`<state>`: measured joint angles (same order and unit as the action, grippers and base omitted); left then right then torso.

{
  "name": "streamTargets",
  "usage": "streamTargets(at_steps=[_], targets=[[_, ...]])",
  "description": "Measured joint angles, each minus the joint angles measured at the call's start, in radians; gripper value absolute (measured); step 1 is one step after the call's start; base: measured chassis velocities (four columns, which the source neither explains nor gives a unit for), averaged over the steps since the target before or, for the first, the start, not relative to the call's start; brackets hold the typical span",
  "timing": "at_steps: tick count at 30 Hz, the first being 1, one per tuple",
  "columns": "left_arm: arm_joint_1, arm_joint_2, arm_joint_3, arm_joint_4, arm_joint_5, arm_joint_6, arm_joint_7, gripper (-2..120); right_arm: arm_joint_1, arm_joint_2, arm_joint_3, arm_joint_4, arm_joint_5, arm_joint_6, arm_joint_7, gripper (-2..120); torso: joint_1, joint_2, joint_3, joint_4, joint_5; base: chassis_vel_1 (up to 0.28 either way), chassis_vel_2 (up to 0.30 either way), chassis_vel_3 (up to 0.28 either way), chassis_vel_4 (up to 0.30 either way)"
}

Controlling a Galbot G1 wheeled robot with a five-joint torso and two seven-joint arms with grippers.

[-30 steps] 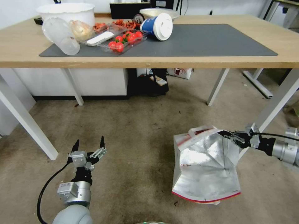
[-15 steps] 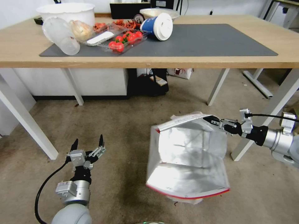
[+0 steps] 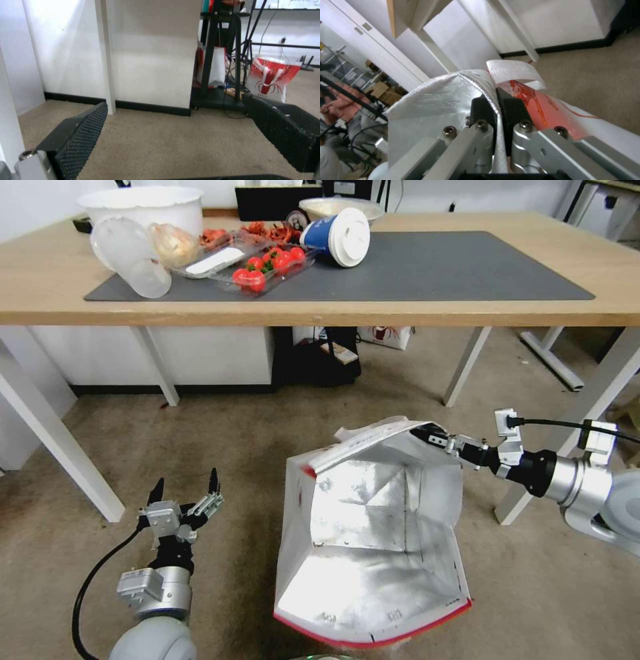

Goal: Pick up the food delivery bag from the floor and place it on the table.

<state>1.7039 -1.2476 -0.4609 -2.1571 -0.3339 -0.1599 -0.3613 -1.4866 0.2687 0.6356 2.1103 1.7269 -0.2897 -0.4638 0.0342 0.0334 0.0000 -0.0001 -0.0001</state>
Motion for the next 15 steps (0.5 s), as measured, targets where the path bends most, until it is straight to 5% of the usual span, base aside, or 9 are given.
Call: streamTargets(at_steps=[15], targets=[[0.002, 0.003, -0.008, -0.010, -0.022, 0.001, 0.001, 100, -0.022, -0.011, 0.013, 0.094, 0.019, 0.001, 0.045, 0, 0.000, 0.000, 0.000, 0.0000, 0.0000, 0.000, 0.000, 0.000, 0.000]])
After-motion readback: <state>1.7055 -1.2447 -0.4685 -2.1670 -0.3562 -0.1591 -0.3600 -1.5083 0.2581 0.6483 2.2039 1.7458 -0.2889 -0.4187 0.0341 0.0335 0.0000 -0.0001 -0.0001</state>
